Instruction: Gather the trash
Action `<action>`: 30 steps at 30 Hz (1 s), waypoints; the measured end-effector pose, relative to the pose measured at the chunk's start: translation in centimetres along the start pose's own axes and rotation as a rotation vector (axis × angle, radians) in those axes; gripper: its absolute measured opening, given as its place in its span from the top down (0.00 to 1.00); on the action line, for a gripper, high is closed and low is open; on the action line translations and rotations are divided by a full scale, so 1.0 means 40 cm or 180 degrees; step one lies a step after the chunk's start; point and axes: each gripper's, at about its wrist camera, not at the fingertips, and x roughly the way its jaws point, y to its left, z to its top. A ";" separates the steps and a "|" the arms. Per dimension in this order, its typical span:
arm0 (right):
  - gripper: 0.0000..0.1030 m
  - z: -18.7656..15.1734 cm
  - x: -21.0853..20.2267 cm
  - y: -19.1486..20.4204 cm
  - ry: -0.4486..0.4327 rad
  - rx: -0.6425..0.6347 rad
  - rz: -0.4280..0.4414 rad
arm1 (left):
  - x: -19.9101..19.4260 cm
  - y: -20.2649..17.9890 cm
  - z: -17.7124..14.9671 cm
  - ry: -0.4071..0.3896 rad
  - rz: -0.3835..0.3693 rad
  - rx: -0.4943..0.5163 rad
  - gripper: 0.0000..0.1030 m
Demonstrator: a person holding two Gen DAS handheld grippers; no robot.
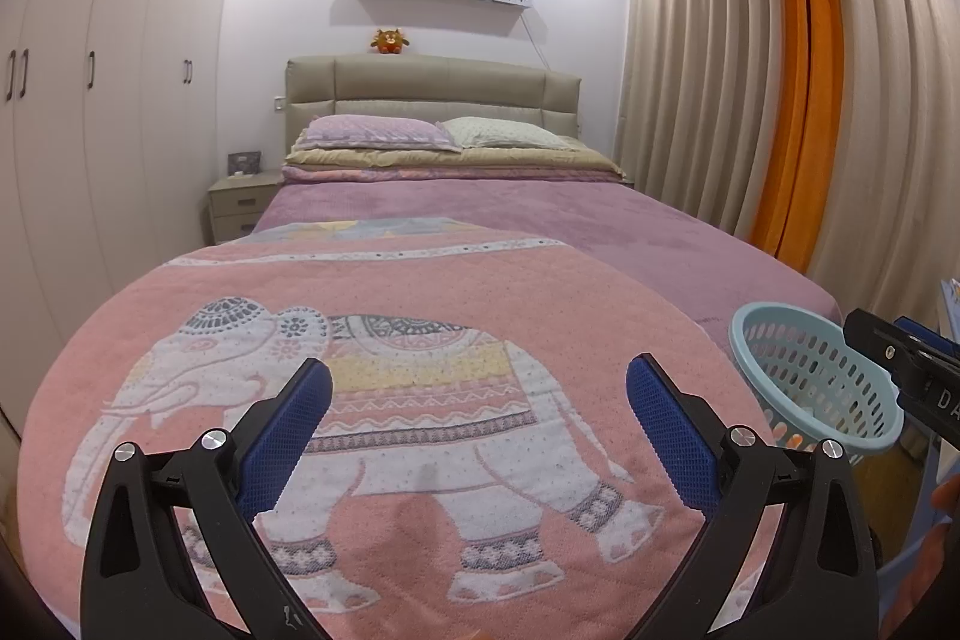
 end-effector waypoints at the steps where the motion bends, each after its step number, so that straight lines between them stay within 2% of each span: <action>1: 0.38 0.000 0.000 0.000 0.0001 0.0000 0.0000 | 0.000 0.000 0.000 0.0000 0.0000 -0.0001 0.07; 11: 0.38 0.001 0.002 0.005 0.0010 -0.0016 0.0016 | 0.001 -0.001 0.003 0.0031 0.0004 -0.0008 0.07; 17: 0.38 0.007 0.004 0.011 0.0007 -0.0035 0.0025 | 0.000 -0.005 0.019 0.0184 0.0163 0.0024 0.07; 24: 0.38 0.012 0.006 0.027 0.0027 -0.0062 0.0059 | -0.029 -0.009 0.037 0.0247 0.0317 0.0058 0.07; 30: 0.38 0.014 0.008 0.040 0.0051 -0.0092 0.0045 | -0.032 -0.029 0.035 0.0289 0.0337 0.0157 0.07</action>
